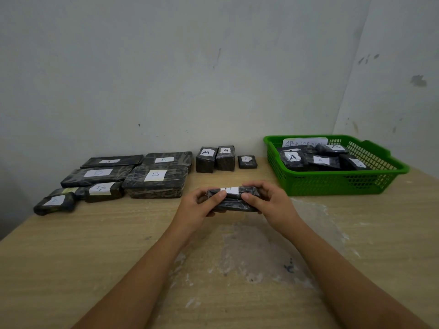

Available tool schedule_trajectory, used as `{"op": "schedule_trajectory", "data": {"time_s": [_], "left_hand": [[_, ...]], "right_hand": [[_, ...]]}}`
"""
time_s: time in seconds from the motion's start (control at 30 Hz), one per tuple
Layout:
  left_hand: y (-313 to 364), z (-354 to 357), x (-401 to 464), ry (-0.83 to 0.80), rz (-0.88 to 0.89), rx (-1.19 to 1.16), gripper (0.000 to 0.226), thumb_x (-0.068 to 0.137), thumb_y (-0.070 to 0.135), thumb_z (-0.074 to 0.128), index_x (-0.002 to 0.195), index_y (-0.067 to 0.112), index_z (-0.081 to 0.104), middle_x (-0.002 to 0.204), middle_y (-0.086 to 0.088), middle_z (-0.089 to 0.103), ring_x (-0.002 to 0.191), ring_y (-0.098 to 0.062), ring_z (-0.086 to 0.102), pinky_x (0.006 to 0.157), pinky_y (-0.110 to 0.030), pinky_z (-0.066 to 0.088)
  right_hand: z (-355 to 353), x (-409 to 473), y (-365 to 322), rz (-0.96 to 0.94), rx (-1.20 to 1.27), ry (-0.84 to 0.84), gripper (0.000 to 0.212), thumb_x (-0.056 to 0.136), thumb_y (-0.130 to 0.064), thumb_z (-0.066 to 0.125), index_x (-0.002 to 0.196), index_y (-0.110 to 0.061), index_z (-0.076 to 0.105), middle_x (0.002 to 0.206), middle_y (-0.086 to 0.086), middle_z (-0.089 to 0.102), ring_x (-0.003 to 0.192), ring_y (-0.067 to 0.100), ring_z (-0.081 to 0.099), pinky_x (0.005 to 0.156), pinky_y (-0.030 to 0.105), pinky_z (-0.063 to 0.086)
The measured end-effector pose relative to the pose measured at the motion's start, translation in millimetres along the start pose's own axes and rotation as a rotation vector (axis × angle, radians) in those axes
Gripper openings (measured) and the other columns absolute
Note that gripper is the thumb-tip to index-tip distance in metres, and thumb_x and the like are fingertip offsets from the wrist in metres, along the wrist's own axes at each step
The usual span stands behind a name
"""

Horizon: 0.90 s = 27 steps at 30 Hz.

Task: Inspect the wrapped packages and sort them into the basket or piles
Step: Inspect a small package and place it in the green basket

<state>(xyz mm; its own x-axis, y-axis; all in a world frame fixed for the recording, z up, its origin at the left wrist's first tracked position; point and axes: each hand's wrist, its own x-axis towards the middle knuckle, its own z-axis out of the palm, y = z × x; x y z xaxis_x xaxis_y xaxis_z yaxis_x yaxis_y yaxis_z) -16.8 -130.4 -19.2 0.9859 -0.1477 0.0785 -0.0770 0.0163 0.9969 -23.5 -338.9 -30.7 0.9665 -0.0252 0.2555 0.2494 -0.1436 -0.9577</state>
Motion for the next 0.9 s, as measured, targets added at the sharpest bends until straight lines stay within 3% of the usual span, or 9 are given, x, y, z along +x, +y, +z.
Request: {"op": "schedule_trajectory", "data": {"time_s": [0.1, 0.23, 0.37, 0.43, 0.6, 0.67, 0.73, 0.9], "left_hand": [[-2, 0, 1, 0.019, 0.001, -0.005, 0.042, 0.077, 0.04, 0.078, 0.11, 0.016, 0.074, 0.1, -0.008, 0.079, 0.085, -0.022, 0.077, 0.069, -0.023, 0.054], [-7, -1, 4, 0.027, -0.004, -0.002, 0.026, 0.085, 0.029, 0.079, 0.108, 0.017, 0.074, 0.096, -0.008, 0.079, 0.085, -0.022, 0.076, 0.067, -0.021, 0.054], [-9, 0, 4, -0.009, 0.023, 0.067, 0.043, 0.076, 0.042, 0.079, 0.112, 0.019, 0.072, 0.1, -0.005, 0.079, 0.087, -0.02, 0.078, 0.072, -0.026, 0.056], [-9, -2, 4, -0.047, 0.034, 0.089, 0.039, 0.08, 0.036, 0.079, 0.115, 0.021, 0.07, 0.105, -0.005, 0.078, 0.09, -0.018, 0.077, 0.075, -0.026, 0.057], [-7, -7, 4, -0.113, 0.03, 0.053, 0.028, 0.094, 0.018, 0.072, 0.122, 0.017, 0.068, 0.108, -0.006, 0.077, 0.093, -0.017, 0.077, 0.073, -0.022, 0.056], [-7, -6, 4, -0.09, 0.038, 0.046, 0.025, 0.093, 0.014, 0.072, 0.118, 0.017, 0.068, 0.106, -0.008, 0.077, 0.088, -0.018, 0.077, 0.071, -0.021, 0.056], [-7, -5, 4, -0.067, 0.051, 0.042, 0.022, 0.093, 0.011, 0.072, 0.114, 0.019, 0.069, 0.104, -0.01, 0.077, 0.086, -0.019, 0.077, 0.07, -0.022, 0.057], [-9, -4, 6, -0.059, 0.063, 0.073, 0.023, 0.092, 0.013, 0.074, 0.114, 0.018, 0.069, 0.102, -0.009, 0.078, 0.086, -0.023, 0.078, 0.071, -0.024, 0.057]], "right_hand": [[3, -1, 2, -0.008, -0.025, 0.012, 0.025, 0.09, -0.02, 0.077, 0.114, -0.018, 0.069, 0.107, 0.0, 0.075, 0.098, 0.012, 0.072, 0.077, 0.023, 0.057], [11, -4, 3, 0.019, -0.056, 0.042, 0.032, 0.084, -0.031, 0.083, 0.111, -0.025, 0.067, 0.105, -0.005, 0.073, 0.093, 0.007, 0.071, 0.075, 0.021, 0.056], [15, -3, 4, 0.051, -0.001, 0.117, 0.032, 0.078, -0.022, 0.089, 0.102, -0.026, 0.068, 0.103, 0.002, 0.074, 0.094, 0.018, 0.074, 0.083, 0.036, 0.062], [15, -3, 4, 0.052, 0.006, 0.142, 0.033, 0.076, -0.018, 0.09, 0.099, -0.026, 0.067, 0.102, 0.003, 0.074, 0.094, 0.02, 0.074, 0.084, 0.038, 0.062], [12, -2, 3, 0.05, -0.01, 0.15, 0.032, 0.078, -0.02, 0.089, 0.101, -0.025, 0.067, 0.102, 0.002, 0.074, 0.095, 0.02, 0.073, 0.086, 0.039, 0.061], [12, -3, 1, 0.058, -0.047, 0.123, 0.032, 0.08, -0.026, 0.088, 0.103, -0.027, 0.066, 0.105, -0.001, 0.072, 0.096, 0.017, 0.072, 0.084, 0.032, 0.06], [14, -4, 0, 0.067, -0.082, 0.106, 0.038, 0.077, -0.031, 0.089, 0.105, -0.028, 0.064, 0.104, -0.005, 0.07, 0.094, 0.012, 0.069, 0.08, 0.025, 0.057], [16, -4, 6, 0.093, -0.066, 0.107, 0.051, 0.068, -0.031, 0.096, 0.106, -0.023, 0.063, 0.102, -0.003, 0.07, 0.094, 0.014, 0.068, 0.079, 0.026, 0.055]]}}
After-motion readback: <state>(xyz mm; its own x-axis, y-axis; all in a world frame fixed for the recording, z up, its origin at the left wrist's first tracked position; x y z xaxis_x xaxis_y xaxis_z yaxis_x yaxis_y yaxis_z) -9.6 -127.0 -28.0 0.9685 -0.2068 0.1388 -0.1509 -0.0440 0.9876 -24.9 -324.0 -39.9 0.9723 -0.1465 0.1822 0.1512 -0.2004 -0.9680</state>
